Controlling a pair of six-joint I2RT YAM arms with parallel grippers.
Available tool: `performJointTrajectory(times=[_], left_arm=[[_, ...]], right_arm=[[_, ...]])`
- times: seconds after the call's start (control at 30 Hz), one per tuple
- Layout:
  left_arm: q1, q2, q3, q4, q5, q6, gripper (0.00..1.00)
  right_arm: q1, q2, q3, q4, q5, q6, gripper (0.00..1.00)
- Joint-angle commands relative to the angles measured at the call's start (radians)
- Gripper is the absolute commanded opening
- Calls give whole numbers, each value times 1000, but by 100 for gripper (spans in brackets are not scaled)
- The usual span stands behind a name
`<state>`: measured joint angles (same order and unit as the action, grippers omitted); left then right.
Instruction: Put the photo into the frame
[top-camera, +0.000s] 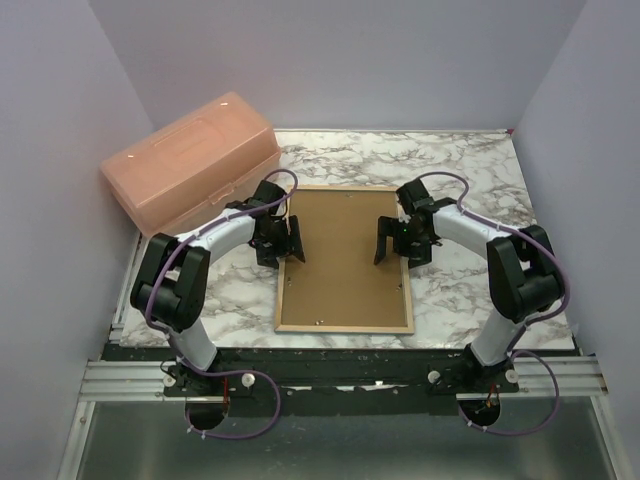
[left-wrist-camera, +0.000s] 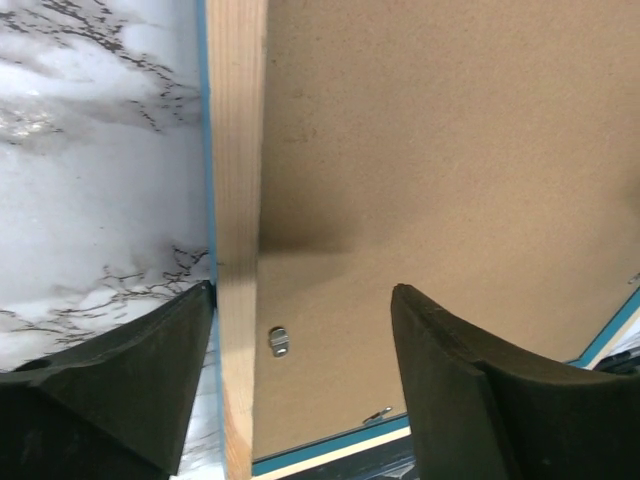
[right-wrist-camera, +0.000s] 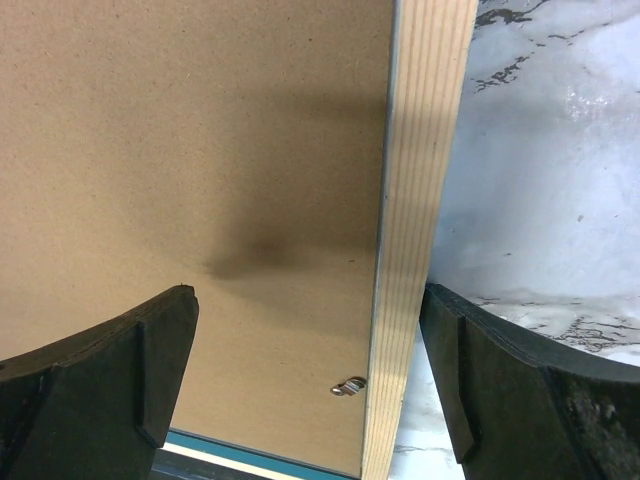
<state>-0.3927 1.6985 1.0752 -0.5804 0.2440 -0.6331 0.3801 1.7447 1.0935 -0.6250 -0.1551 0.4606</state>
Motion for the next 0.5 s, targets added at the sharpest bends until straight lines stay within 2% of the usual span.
performJointTrajectory(times=[0.0,0.13,0.47], left_arm=[[-36,-47,-7,69,65,-66,77],[-43,-108,-95,79,11,-93,84],[-87,-139,-87,-15,-100,-109,80]], right_arm=[[15,-2,1,101,-11,1,100],[14,-61,-67,102,5,8,100],[14,-203,-209,126,0,47,100]])
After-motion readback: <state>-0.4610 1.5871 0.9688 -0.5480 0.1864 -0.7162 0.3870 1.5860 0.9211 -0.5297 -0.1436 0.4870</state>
